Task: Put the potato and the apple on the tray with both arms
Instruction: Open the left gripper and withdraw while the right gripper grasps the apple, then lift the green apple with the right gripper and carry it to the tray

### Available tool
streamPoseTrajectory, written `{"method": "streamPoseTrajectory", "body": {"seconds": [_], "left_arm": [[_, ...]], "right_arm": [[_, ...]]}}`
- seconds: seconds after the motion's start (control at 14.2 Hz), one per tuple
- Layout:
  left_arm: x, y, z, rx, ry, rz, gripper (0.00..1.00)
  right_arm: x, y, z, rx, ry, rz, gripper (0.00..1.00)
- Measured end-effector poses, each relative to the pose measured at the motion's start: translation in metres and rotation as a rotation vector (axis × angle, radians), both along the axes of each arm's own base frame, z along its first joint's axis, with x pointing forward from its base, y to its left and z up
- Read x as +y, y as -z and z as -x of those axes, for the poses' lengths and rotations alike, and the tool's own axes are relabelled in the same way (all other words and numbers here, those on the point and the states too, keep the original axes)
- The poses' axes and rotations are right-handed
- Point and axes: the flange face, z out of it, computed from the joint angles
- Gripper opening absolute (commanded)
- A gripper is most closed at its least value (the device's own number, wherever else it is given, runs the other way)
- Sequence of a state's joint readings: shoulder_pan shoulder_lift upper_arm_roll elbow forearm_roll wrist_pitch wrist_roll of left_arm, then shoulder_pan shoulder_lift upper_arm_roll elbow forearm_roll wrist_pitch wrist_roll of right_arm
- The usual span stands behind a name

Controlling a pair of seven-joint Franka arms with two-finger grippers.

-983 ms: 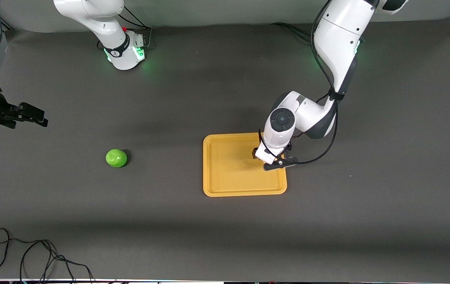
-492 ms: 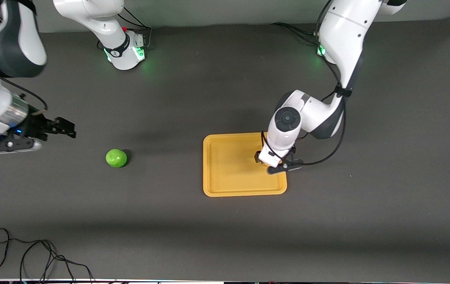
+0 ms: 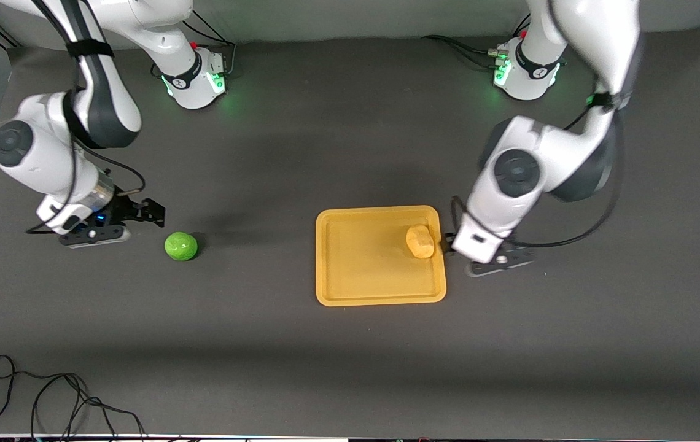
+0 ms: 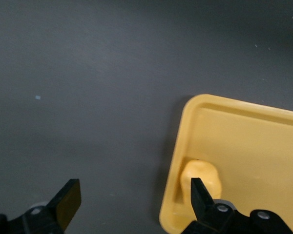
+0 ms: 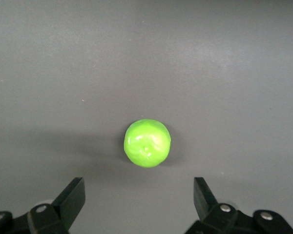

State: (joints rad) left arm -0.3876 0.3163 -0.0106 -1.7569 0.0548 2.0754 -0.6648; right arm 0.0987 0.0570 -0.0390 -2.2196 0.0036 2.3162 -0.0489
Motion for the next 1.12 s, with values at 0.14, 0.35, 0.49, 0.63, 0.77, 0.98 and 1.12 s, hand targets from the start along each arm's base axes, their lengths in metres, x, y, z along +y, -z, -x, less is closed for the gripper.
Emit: {"method": "streamPoseTrajectory", "body": {"seconds": [0.14, 0.35, 0.49, 0.63, 0.77, 0.98, 1.12], "left_arm": [[0.04, -0.028, -0.002, 0.026, 0.023, -0.012, 1.0], [0.094, -0.066, 0.003, 0.071, 0.064, -0.025, 1.0], [0.125, -0.089, 0.01, 0.092, 0.096, -0.027, 1.0], [0.162, -0.115, 0.019, 0.104, 0.12, -0.024, 1.0], [0.19, -0.138, 0.028, 0.097, 0.12, -0.021, 1.0], [0.224, -0.171, 0.044, 0.078, 0.156, -0.017, 1.0], [0.242, -0.184, 0.052, 0.07, 0.169, -0.014, 1.0]], "right_arm": [[-0.002, 0.027, -0.004, 0.003, 0.004, 0.003, 0.98], [-0.003, 0.078, -0.007, 0.044, 0.007, 0.01, 0.98], [-0.003, 0.103, -0.007, 0.065, 0.006, 0.013, 0.98], [-0.003, 0.116, -0.007, 0.076, 0.006, 0.015, 0.99], [-0.004, 0.124, -0.007, 0.081, 0.006, 0.016, 0.99], [-0.004, 0.133, -0.006, 0.092, 0.006, 0.018, 0.99], [-0.004, 0.139, -0.006, 0.089, 0.005, 0.018, 0.99]]}}
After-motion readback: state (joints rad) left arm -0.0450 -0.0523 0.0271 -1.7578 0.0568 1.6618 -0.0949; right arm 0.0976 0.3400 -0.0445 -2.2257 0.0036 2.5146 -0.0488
